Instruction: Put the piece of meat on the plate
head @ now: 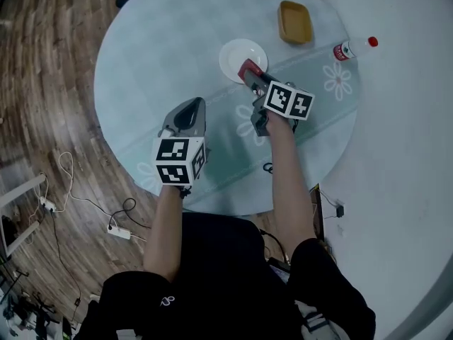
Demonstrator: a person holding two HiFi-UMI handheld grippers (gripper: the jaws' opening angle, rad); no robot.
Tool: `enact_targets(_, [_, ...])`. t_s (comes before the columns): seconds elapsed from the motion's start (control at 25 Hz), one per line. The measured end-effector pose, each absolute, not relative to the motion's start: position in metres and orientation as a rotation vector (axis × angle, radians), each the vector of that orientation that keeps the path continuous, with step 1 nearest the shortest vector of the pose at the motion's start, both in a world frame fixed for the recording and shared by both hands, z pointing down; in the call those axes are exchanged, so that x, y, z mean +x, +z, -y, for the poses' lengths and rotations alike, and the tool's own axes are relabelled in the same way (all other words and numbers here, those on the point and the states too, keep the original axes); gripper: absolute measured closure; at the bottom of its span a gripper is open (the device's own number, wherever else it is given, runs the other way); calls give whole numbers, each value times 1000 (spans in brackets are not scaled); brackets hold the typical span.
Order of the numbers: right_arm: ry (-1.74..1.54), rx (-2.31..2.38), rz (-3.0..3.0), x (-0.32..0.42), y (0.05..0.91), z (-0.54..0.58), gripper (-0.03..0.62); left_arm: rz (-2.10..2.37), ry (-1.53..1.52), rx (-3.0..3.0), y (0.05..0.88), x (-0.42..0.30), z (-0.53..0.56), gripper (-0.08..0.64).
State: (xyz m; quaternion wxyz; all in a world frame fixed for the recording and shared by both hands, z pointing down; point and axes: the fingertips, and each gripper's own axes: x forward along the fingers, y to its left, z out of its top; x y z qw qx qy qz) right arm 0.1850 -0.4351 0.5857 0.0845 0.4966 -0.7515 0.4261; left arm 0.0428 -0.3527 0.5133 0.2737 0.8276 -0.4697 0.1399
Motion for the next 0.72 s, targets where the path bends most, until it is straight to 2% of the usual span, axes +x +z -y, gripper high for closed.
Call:
enact_targets(0.48, [1523, 1362, 2089, 168, 623, 490, 487, 1347, 342, 2126, 524, -10, 373, 566])
enact_targets(0.72, [1371, 1464, 1969, 190, 636, 488, 393, 1348, 324, 2131, 520, -13, 370, 566])
